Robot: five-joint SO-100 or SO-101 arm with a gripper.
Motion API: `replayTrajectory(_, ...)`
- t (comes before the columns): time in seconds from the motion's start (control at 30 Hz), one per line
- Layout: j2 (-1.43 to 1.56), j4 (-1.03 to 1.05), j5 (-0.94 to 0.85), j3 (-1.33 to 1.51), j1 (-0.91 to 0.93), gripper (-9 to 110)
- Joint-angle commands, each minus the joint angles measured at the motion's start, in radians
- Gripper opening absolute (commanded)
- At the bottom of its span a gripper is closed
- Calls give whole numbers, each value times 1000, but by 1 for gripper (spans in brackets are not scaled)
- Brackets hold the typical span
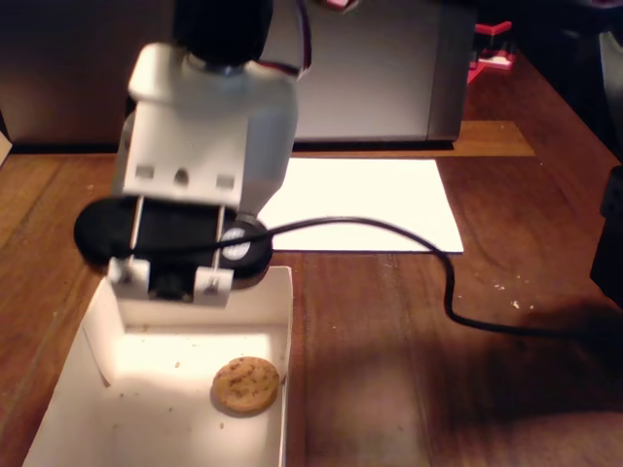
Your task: Grasp a mini cookies block and put it in the white box.
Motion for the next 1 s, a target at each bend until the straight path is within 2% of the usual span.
replayTrajectory(0.0,11,0,15,-137,-2,20)
replayTrajectory(0.27,-40,3,25,-143,17,18)
replayTrajectory(0.47,-17,12,-15,-144,9,42)
replayTrajectory(0.63,-12,18,-37,-144,6,44)
replayTrajectory(0.8,-12,23,-44,-144,18,37)
replayTrajectory(0.83,-12,26,-48,-144,20,31)
replayTrajectory(0.9,-11,28,-51,-144,25,5)
replayTrajectory(0.97,-11,32,-54,-144,29,0)
